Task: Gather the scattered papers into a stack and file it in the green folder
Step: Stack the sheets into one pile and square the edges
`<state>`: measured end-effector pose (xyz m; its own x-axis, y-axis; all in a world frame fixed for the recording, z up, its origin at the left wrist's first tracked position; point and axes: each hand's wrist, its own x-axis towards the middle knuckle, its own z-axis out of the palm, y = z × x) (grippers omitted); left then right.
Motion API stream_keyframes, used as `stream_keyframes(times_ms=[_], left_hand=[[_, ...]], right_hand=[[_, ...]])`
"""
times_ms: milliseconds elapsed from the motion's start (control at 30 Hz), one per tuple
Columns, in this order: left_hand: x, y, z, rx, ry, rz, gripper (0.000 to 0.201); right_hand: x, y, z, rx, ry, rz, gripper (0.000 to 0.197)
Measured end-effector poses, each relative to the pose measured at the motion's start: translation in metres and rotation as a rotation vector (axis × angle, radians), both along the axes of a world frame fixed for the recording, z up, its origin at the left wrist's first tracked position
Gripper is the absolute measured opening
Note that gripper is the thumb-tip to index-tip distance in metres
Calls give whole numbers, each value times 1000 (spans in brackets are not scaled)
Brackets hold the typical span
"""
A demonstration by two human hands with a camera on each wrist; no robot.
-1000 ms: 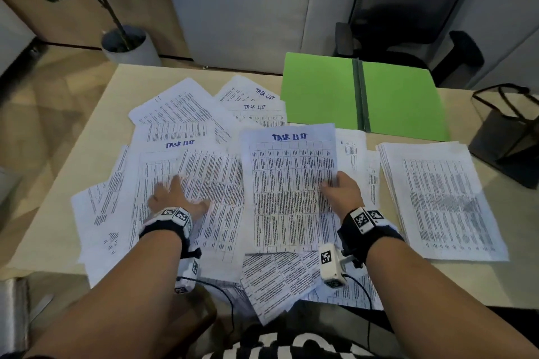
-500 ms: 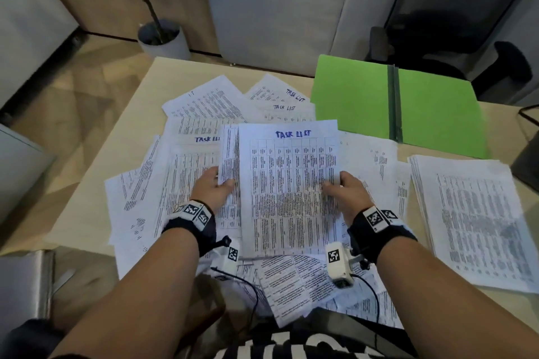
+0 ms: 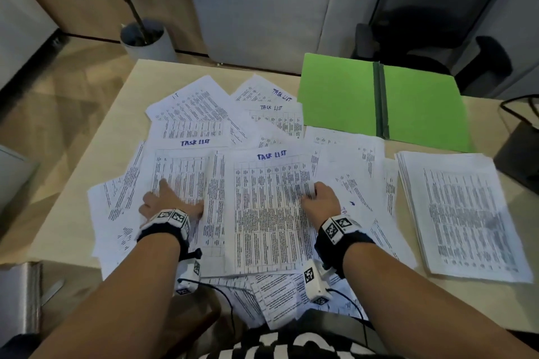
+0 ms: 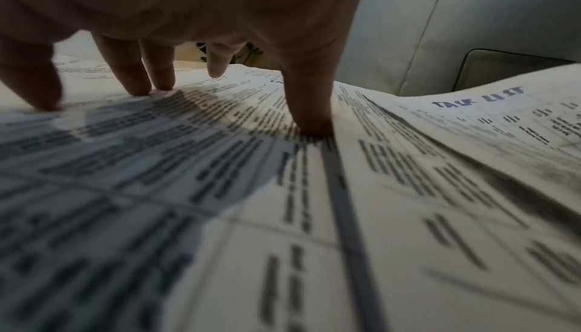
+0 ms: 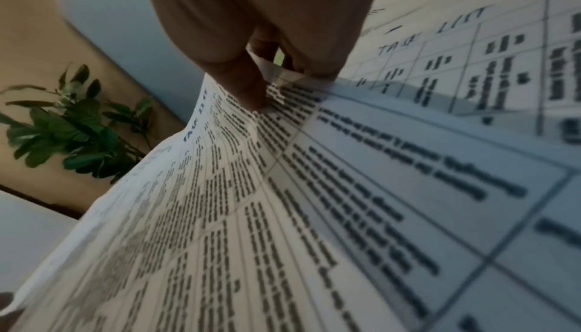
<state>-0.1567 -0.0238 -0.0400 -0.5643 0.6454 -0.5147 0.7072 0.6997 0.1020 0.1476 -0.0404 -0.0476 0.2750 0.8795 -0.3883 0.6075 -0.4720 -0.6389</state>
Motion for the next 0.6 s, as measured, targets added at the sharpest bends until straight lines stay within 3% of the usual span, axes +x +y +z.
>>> stream_keyframes(times_ms=[100, 267, 367, 467, 600], left_hand=[[2, 0, 1, -50, 24, -66, 128], [19, -1, 5, 16, -77, -80, 116], [33, -2, 7, 63, -188, -74, 92], [49, -5, 11, 192, -253, -77, 46], [76, -16, 24, 355, -421, -94, 48]], right_hand=[[-6, 3, 5, 6, 24, 7, 13], [-5, 1, 4, -3, 196, -24, 8], [-1, -1, 4, 1, 173, 5, 10], [6, -3, 6, -5, 109, 7, 7], [10, -7, 9, -4, 166, 4, 6]])
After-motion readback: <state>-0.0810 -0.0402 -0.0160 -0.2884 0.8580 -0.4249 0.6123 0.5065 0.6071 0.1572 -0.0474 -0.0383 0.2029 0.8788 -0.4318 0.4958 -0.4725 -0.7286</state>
